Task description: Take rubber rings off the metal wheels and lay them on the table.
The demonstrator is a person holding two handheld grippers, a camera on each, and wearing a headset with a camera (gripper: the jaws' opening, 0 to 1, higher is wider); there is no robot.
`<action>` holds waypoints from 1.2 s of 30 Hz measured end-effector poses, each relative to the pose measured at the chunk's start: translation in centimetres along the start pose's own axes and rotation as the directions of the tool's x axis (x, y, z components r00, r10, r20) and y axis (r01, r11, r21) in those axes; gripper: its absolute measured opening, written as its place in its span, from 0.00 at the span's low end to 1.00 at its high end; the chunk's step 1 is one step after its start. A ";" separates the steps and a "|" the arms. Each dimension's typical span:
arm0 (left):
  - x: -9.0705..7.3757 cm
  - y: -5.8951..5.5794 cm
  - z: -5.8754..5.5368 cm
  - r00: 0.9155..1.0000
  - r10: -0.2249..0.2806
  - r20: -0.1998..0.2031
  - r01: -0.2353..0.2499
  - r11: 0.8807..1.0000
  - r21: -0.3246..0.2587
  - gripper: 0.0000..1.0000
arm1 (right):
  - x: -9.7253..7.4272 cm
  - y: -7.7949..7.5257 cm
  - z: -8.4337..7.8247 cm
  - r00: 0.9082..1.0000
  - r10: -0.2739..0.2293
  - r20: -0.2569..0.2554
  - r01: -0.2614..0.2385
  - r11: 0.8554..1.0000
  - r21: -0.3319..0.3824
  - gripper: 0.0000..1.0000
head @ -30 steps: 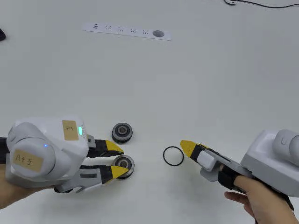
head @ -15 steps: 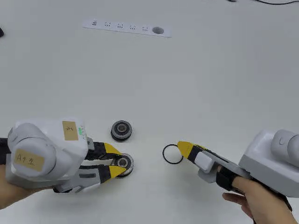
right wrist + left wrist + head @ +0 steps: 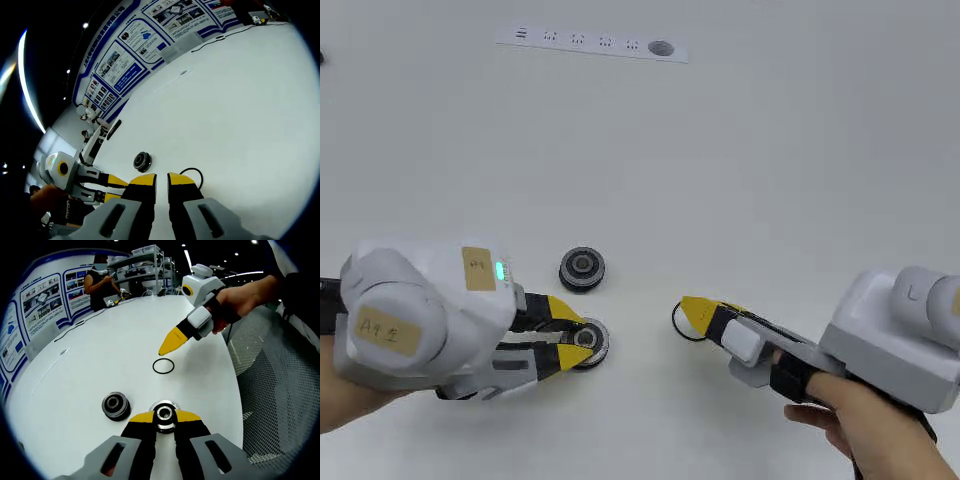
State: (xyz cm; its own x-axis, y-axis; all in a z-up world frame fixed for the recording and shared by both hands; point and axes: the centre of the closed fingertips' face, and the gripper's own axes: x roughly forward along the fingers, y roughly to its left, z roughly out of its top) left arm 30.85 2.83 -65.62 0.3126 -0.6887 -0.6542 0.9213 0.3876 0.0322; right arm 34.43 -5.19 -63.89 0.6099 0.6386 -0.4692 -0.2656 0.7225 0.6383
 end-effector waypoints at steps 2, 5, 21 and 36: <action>0.0 -0.1 0.0 1.000 -0.006 -0.009 0.006 1.000 0.004 0.13 | 0.2 0.5 -0.3 1.000 0.023 -0.007 -0.023 1.000 0.013 0.10; 0.0 -0.1 0.1 1.000 -0.010 -0.020 0.011 1.000 0.020 0.13 | 0.6 1.3 -0.9 0.997 0.073 -0.031 -0.072 0.997 0.028 0.12; -0.1 -0.3 0.3 1.000 -0.021 0.009 0.021 1.000 -0.004 0.12 | 1.9 5.6 -4.5 0.962 0.244 -0.119 -0.231 0.966 0.114 0.36; -0.1 -0.1 0.2 0.999 -0.019 0.025 0.020 1.000 -0.015 0.12 | 2.9 5.7 -5.8 0.951 0.261 -0.169 -0.229 0.955 0.187 0.37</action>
State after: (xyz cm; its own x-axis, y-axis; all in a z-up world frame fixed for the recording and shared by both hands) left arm 30.75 2.73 -65.36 0.3004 -0.7115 -0.6352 0.9238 0.3828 0.0082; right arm 30.36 2.34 -65.13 0.3847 0.8400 -0.3825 -0.2533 0.4946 0.8314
